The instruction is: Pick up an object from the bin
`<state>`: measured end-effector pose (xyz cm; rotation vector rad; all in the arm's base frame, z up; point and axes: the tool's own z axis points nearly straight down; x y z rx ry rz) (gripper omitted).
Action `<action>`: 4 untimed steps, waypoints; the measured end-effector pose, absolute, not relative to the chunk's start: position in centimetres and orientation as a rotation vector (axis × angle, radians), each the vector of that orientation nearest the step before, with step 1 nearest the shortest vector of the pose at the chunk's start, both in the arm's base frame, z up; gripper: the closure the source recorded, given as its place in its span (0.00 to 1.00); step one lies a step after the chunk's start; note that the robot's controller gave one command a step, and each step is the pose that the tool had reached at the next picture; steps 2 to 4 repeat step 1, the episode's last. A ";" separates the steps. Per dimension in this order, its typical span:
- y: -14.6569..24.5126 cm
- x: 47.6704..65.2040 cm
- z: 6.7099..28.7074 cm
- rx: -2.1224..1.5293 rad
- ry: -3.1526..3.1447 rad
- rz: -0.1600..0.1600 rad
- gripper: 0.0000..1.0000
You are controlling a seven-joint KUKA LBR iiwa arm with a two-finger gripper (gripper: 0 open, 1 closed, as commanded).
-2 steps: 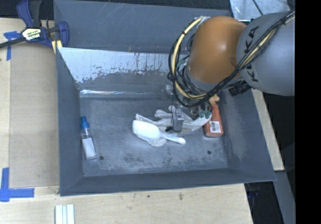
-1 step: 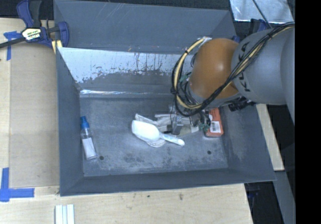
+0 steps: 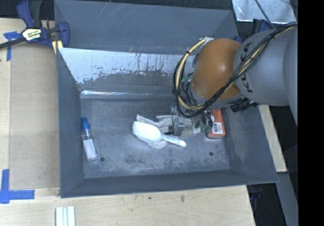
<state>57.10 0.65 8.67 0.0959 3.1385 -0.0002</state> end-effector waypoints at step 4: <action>-1.5 58.9 28.7 0.144 3.138 0.000 1.00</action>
Offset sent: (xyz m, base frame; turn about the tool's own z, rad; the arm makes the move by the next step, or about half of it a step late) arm 0.0000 0.0000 0.0000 0.0000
